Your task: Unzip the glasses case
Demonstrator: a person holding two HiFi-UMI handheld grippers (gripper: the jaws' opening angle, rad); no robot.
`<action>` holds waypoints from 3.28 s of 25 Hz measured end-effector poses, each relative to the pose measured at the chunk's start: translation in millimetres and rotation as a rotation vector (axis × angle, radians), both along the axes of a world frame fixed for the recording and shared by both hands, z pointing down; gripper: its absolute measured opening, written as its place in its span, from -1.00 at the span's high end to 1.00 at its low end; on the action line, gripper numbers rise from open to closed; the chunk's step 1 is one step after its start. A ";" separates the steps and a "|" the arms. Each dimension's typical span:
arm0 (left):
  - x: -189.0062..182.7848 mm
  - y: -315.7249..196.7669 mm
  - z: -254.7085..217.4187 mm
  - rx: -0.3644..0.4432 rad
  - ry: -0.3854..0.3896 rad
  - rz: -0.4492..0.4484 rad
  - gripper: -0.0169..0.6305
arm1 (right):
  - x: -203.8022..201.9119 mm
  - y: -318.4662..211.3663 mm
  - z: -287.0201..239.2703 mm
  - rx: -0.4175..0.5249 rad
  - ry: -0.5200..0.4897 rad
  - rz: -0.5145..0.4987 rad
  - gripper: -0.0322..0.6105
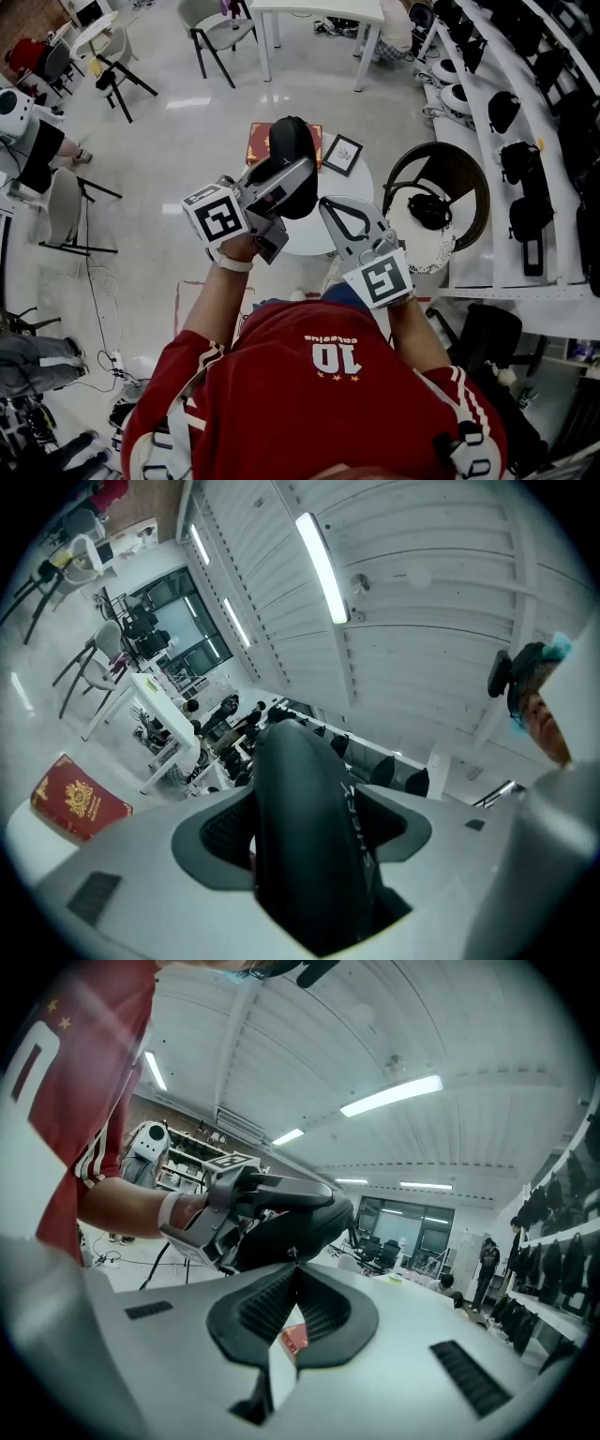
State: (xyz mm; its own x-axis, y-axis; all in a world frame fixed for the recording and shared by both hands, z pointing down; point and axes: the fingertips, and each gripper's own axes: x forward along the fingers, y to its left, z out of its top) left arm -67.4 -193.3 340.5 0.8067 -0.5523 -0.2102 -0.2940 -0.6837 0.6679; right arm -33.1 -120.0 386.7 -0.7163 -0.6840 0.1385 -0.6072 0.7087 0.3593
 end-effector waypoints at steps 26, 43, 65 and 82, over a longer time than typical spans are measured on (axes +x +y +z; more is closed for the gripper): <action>29.2 39.2 39.4 0.112 -0.357 0.266 -0.07 | 26.6 -26.7 -12.1 0.035 0.064 0.071 0.85; 34.5 73.8 72.7 0.198 -0.677 0.519 -0.02 | 31.2 -30.2 6.1 -0.023 0.165 0.049 0.85; 43.7 70.9 96.0 0.094 -0.538 0.552 -0.03 | 38.4 -33.9 32.1 -0.077 0.161 0.046 0.85; 29.3 14.8 103.5 -0.037 -0.428 0.219 -0.04 | 80.5 -47.8 18.2 -0.104 -0.061 0.207 0.85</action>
